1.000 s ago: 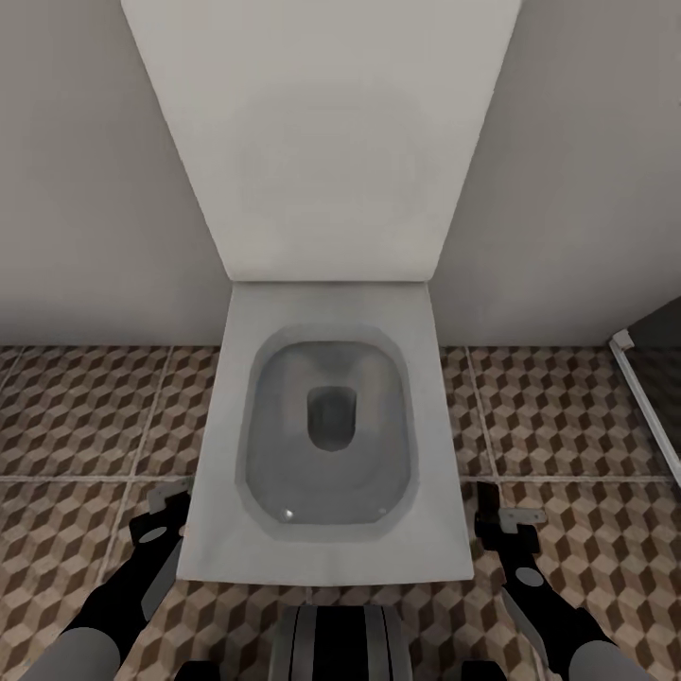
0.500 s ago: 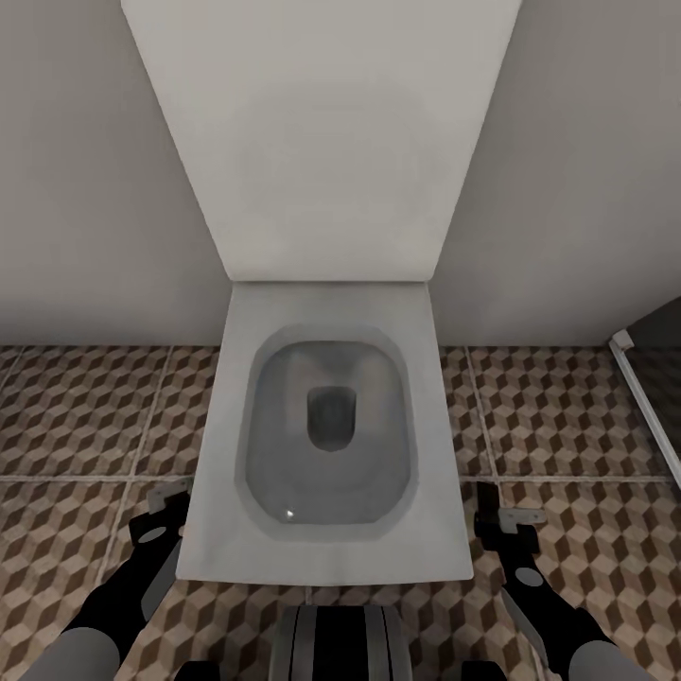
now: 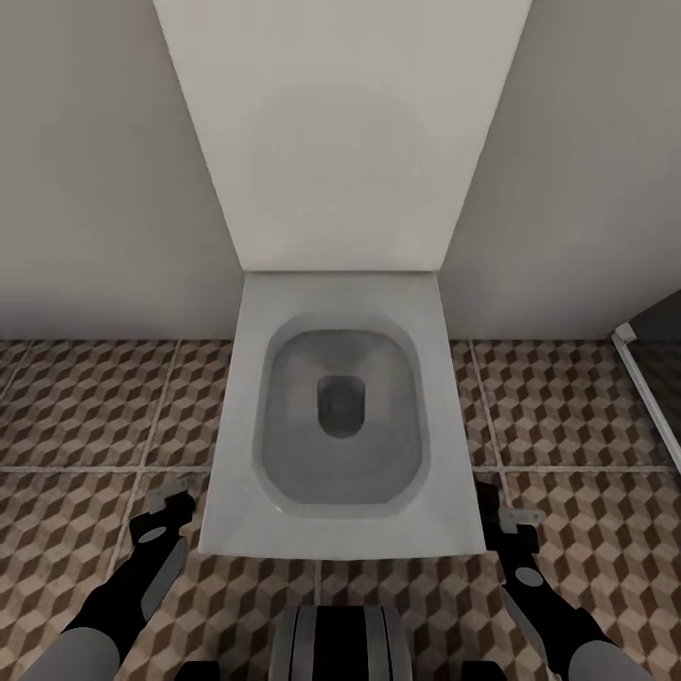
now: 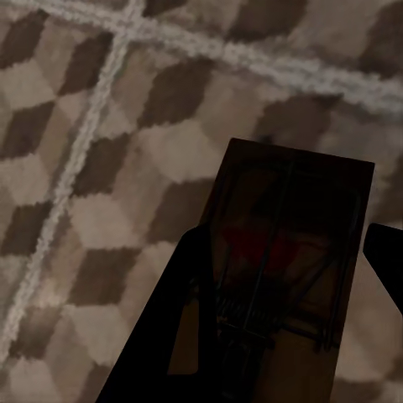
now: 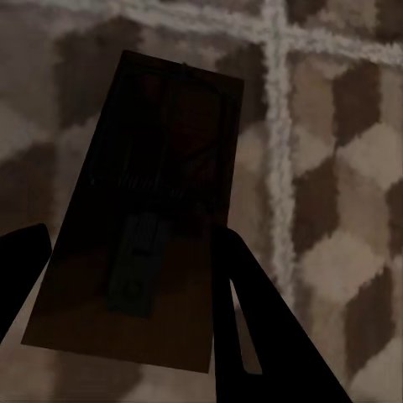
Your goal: Take the four mousetraps from the cabinet in the bathroom and place them on the bathroom floor. Make sure all four end up on the same floor surface, and ensure that at least two of them are either under or directly next to the same bathroom sink.
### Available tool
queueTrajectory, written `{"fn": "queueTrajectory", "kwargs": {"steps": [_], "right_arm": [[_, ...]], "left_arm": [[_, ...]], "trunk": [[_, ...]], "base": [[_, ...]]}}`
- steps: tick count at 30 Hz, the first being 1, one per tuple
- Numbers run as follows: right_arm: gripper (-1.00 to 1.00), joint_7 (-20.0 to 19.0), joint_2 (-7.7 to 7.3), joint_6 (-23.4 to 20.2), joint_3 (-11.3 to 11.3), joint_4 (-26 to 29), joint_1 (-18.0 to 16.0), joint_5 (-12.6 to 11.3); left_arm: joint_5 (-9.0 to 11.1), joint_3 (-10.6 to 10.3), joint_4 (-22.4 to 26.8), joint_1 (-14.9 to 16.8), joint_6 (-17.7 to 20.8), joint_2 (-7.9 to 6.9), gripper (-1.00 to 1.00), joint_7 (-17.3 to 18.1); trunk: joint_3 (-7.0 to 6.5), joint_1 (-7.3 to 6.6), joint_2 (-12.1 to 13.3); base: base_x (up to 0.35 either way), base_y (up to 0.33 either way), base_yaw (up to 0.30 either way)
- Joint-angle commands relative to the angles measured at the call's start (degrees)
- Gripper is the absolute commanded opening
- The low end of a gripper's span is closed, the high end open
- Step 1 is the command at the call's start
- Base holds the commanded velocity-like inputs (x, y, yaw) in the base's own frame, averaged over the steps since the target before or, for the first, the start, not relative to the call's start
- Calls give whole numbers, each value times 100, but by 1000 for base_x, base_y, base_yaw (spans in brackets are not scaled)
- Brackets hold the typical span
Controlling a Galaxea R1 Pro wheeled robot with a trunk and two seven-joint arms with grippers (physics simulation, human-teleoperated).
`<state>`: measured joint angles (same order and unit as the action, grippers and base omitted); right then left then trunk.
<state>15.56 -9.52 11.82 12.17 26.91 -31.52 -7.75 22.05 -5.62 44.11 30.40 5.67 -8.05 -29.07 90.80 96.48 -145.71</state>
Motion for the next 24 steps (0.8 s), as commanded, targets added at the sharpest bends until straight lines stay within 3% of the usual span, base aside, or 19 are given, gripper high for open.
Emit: {"fn": "queueTrajectory", "kwargs": {"steps": [1, 19, 24], "right_arm": [[-100, 34, -6, 23, 49, -2, -3, -60], [-100, 34, -116, 23, 31, -2, -3, -60], [-100, 34, -120, 23, 31, -2, -3, -60]], "left_arm": [[24, -36, 10, 1, 29, -10, -100, -53], [27, -44, 10, 1, 50, -4, -100, -63], [27, -44, 10, 1, 50, -4, -100, -62]], "trunk": [[3, -1, -1], [3, -1, -1], [114, 12, -8]], "base": [[-7, 6, 0], [-1, 1, 0], [0, 0, 0]]}}
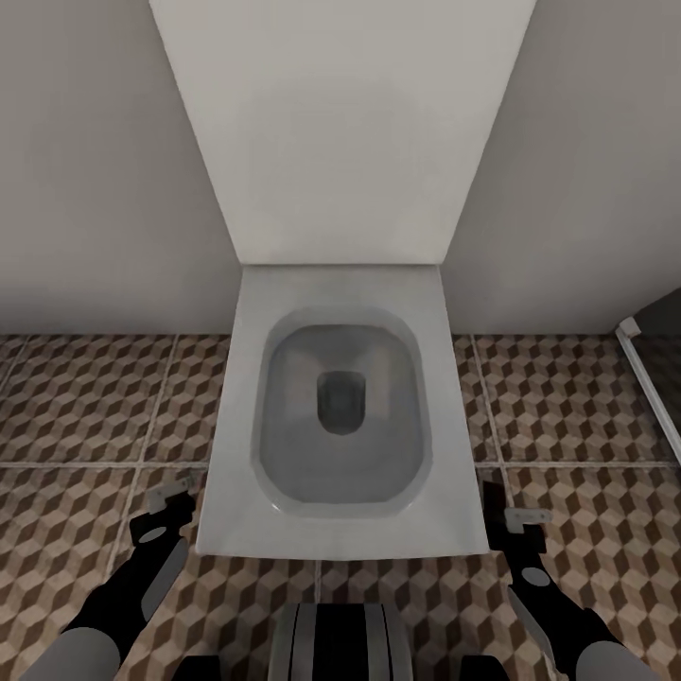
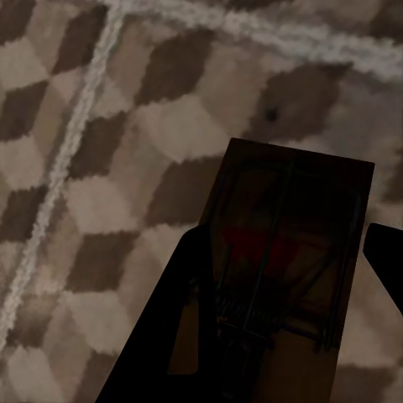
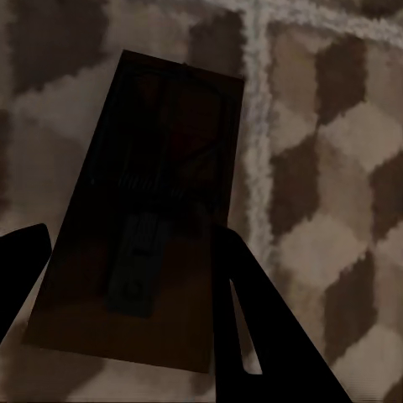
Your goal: Take the four mousetraps from the cabinet in the bathroom and place them on the bathroom floor. Make sure all four end up on the same floor surface, and ensure that at least two of them are either under or directly next to the same bathroom sink.
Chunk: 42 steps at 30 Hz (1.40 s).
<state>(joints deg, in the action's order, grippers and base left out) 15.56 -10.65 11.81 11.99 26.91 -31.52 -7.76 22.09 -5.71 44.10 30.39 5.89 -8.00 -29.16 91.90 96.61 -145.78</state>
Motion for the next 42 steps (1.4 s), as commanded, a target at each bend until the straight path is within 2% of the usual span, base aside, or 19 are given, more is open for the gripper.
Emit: {"fn": "queueTrajectory", "kwargs": {"steps": [1, 33, 37, 42], "right_arm": [[-100, 34, -7, 23, 49, -2, -4, -59], [-100, 34, -6, 23, 49, -2, -4, -55], [-100, 34, -7, 23, 49, -2, -4, -58], [-100, 34, -7, 23, 48, -2, -4, -53]], "left_arm": [[24, -36, 10, 2, 29, -9, -100, -54], [6, -35, 10, 2, 35, -9, -100, -90], [10, -36, 10, 2, 35, -9, -100, -84], [13, -34, 10, 2, 35, -9, -100, -82]], "trunk": [[4, -1, -2], [4, -1, -2], [93, 9, -7], [93, 9, -7]], "base": [[0, 0, 0], [0, 0, 0], [0, 0, 0], [0, 0, 0]]}}
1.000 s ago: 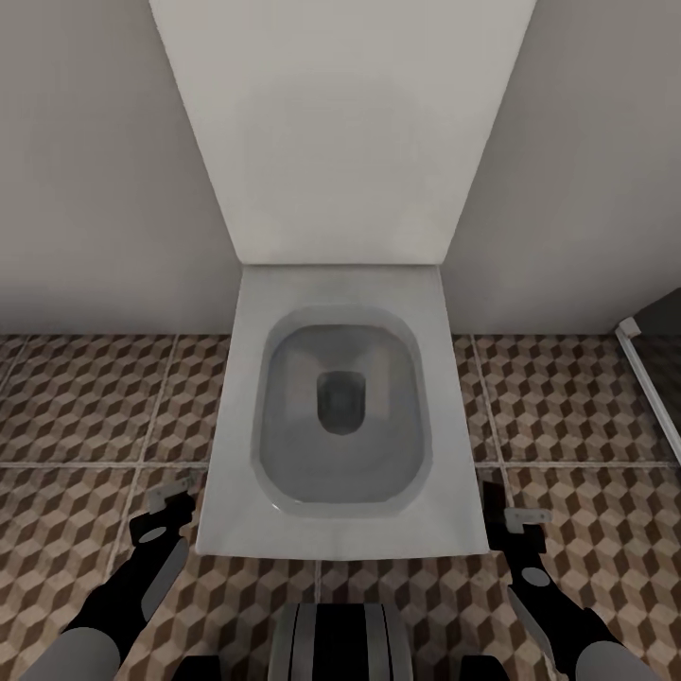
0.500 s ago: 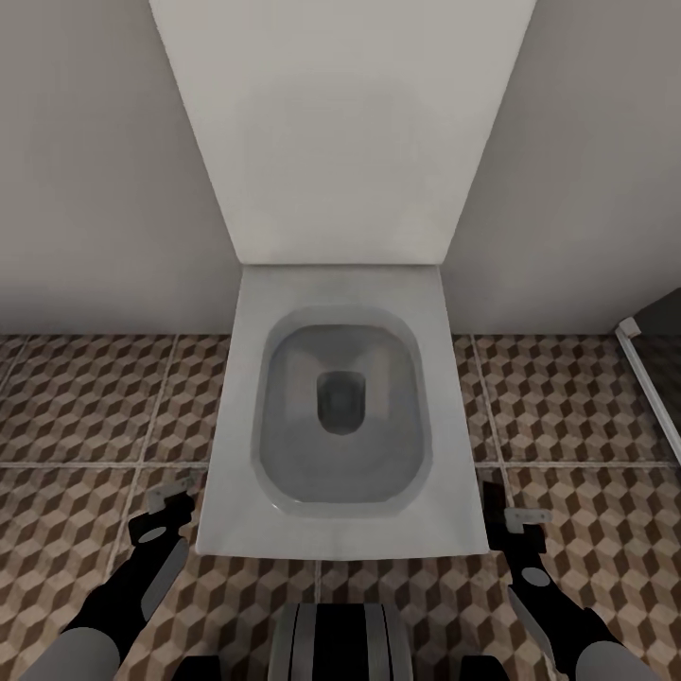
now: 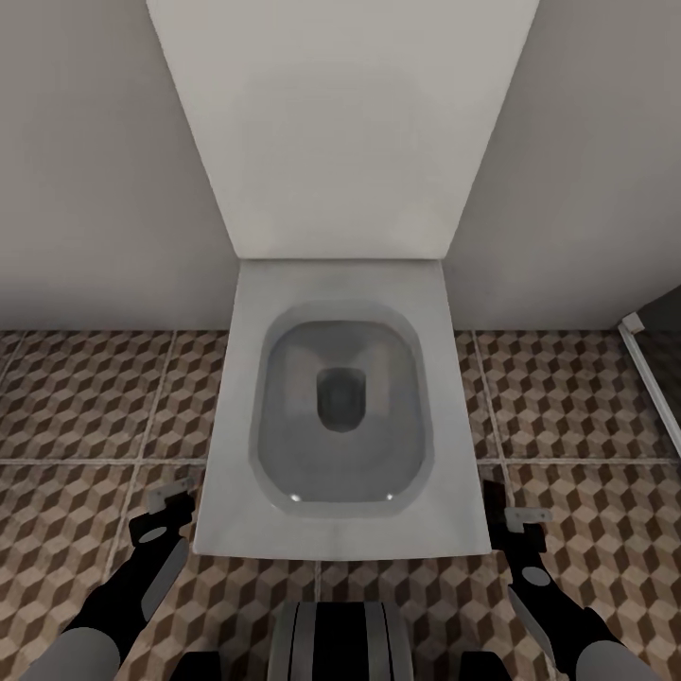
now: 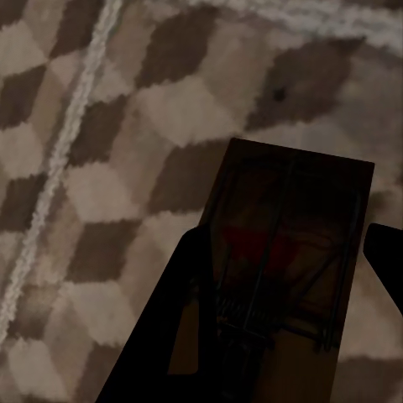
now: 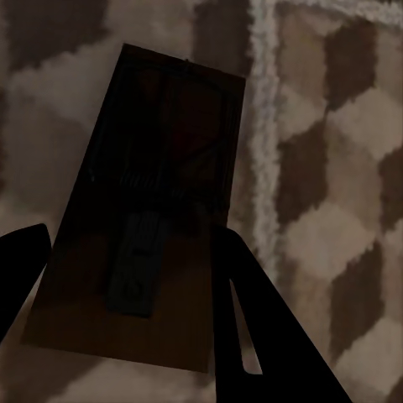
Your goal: Take the four mousetraps from the cabinet in the bathroom and place them on the bathroom floor. Make sure all four end up on the same floor surface, and ensure that at least two of them are either under or directly next to the same bathroom sink.
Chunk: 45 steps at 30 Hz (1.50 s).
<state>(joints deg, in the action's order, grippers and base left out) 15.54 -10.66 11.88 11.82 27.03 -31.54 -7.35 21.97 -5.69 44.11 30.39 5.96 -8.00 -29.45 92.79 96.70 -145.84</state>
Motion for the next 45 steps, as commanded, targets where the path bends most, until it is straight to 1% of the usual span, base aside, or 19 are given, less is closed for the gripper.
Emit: {"fn": "queueTrajectory", "kwargs": {"steps": [1, 45], "right_arm": [[-100, 37, -6, 16, 65, -13, -1, -94], [-100, 37, -6, 16, 66, -13, -1, -83]], "left_arm": [[25, -36, 10, 2, 28, -9, -100, -53], [27, -38, 10, 2, 20, -8, -100, -52]], "trunk": [[4, 0, -1], [4, 0, -1]], "base": [[0, 0, 0], [0, 0, 0]]}}
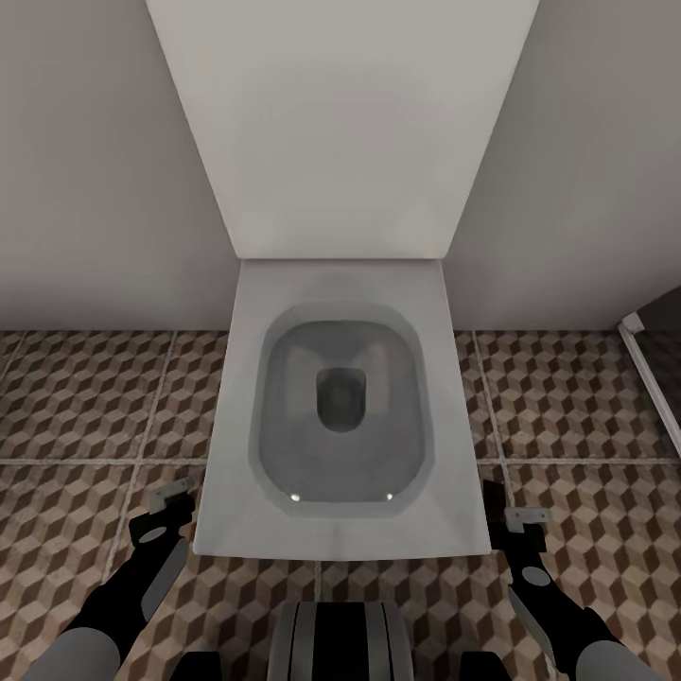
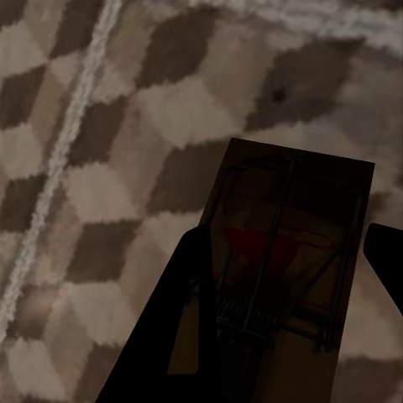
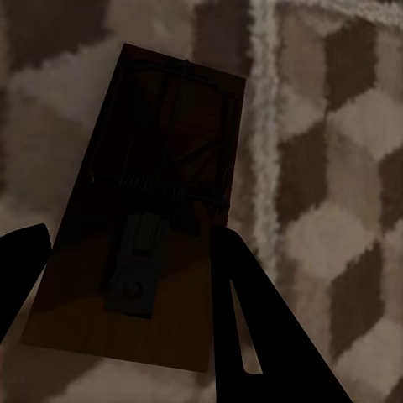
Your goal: Take the four mousetraps from the cabinet in the bathroom and place them on the bathroom floor. Make sure all four end up on the same floor surface, and ensure that at least two of them are either under or directly next to the same bathroom sink.
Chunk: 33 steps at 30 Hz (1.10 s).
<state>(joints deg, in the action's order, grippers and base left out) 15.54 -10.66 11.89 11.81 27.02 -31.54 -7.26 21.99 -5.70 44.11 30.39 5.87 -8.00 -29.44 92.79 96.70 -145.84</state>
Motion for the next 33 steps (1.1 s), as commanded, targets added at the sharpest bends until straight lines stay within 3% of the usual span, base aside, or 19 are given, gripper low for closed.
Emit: {"fn": "queueTrajectory", "kwargs": {"steps": [1, 33], "right_arm": [[-100, 36, -6, 15, 67, -13, -1, -92], [-100, 36, -4, 15, 67, -13, -1, -92]], "left_arm": [[25, -36, 10, 2, 29, -9, -100, -53], [25, -55, 10, 2, 76, -10, -100, -10]], "trunk": [[4, 0, -1], [4, 0, -1]], "base": [[0, 0, 0], [0, 0, 0]]}}
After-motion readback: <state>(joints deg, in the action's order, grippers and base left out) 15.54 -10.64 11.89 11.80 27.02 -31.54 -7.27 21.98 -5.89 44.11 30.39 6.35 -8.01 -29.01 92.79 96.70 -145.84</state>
